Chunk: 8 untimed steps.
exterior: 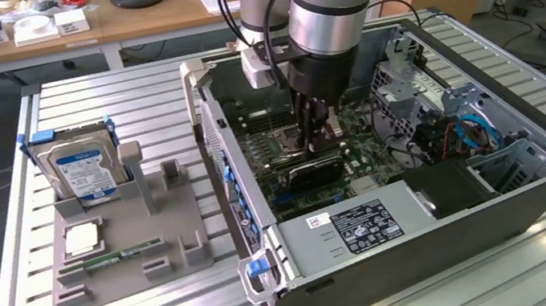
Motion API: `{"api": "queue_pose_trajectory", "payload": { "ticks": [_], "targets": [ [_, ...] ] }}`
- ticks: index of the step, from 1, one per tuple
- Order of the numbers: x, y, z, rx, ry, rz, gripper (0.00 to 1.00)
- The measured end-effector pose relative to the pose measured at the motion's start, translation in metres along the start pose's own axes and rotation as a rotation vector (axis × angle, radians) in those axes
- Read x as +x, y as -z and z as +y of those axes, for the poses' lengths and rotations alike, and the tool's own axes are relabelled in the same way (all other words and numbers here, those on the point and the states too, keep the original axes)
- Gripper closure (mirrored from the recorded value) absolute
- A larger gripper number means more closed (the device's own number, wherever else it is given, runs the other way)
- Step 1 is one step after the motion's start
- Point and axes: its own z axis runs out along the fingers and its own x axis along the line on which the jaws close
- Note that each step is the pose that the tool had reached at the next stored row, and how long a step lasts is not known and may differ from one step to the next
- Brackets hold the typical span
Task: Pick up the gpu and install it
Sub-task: 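Press down on the gpu until it lock into place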
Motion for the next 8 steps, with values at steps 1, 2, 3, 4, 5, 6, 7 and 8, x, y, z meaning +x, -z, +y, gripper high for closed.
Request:
{"api": "queue_pose_trajectory", "payload": {
  "ticks": [1, 2, 3, 4, 5, 6, 7, 8],
  "targets": [
    [0.0000, 0.0000, 0.0000, 0.0001, 0.000, 0.0000, 0.68],
    [0.0000, 0.0000, 0.0000, 0.0000, 0.000, 0.0000, 0.74],
    [0.0000, 0.0000, 0.0000, 0.0000, 0.000, 0.0000, 0.80],
    [0.0000, 0.0000, 0.0000, 0.0000, 0.000, 0.0000, 0.86],
    [0.0000, 0.0000, 0.0000, 0.0000, 0.000, 0.0000, 0.89],
    [0.0000, 0.0000, 0.0000, 0.0000, 0.000, 0.0000, 0.89],
    [0.0000, 0.0000, 0.0000, 0.0000, 0.000, 0.0000, 0.89],
    [0.0000, 0.0000, 0.0000, 0.0000, 0.000, 0.0000, 0.89]
  ]
}}
